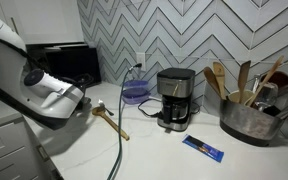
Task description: Move the silver object to the left
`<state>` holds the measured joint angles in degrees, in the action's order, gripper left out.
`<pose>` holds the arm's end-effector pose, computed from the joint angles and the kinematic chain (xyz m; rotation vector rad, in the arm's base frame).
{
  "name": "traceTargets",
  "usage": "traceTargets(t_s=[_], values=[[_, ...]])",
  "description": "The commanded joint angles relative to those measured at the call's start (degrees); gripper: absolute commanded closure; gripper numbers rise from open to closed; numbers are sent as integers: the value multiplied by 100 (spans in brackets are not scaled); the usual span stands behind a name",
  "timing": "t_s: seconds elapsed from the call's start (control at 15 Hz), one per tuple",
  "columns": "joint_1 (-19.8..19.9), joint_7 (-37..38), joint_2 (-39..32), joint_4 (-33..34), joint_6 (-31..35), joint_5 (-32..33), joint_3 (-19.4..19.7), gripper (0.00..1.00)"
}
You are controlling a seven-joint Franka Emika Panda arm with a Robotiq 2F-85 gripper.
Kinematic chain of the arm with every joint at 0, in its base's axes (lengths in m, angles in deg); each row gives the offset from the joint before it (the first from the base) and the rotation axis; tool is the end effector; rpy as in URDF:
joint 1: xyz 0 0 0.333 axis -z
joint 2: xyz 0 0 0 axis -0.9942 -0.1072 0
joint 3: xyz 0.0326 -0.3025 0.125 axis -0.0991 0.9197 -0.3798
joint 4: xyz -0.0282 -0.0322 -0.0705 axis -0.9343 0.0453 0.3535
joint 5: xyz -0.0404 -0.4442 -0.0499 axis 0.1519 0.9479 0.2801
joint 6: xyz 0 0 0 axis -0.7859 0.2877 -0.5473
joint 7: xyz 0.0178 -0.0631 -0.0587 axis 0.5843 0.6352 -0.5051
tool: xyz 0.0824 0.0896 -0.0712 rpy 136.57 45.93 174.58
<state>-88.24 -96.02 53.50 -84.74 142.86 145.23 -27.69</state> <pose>0.5445 0.2241 0.2707 1.1602 2.3793 0.9860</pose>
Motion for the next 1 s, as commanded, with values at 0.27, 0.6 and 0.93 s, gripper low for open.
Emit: traceTargets(t_s=[0.27,0.6,0.93], values=[[5,54,-2,23,-8,57,-11,97],[-69,-28,-107,-158,-27,274,-42,99],[-84,-32,-88,-163,-62,371,-46,71]])
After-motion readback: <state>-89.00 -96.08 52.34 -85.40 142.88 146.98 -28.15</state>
